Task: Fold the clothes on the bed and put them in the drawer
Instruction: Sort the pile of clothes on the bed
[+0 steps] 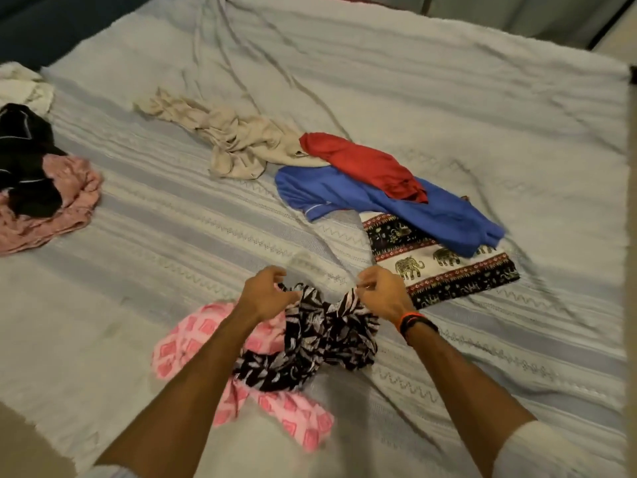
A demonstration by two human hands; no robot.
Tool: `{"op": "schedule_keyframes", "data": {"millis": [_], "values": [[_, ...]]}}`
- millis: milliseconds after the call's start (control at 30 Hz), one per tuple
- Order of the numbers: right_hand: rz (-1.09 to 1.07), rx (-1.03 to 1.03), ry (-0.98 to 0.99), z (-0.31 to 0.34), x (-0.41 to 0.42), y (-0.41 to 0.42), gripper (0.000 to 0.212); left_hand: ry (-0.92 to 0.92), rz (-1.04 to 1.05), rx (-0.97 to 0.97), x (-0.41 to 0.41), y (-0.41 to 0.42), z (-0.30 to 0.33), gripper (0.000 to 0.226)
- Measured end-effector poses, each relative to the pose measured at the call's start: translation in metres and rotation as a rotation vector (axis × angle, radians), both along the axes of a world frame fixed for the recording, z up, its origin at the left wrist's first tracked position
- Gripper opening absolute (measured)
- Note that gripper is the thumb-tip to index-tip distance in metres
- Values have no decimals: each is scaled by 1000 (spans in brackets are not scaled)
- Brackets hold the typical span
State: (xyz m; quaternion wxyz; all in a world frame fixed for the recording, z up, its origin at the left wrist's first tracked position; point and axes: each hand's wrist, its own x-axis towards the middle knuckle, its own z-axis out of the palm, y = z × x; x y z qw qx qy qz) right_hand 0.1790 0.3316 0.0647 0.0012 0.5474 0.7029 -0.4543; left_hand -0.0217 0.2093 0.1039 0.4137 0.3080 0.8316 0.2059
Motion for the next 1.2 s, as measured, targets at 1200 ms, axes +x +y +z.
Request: {"op": "schedule_keyframes", "data": {"millis": [1200], "values": [[82,-80,627,-30,-47,52,24,-182,322,72,-13,151,-85,52]]}}
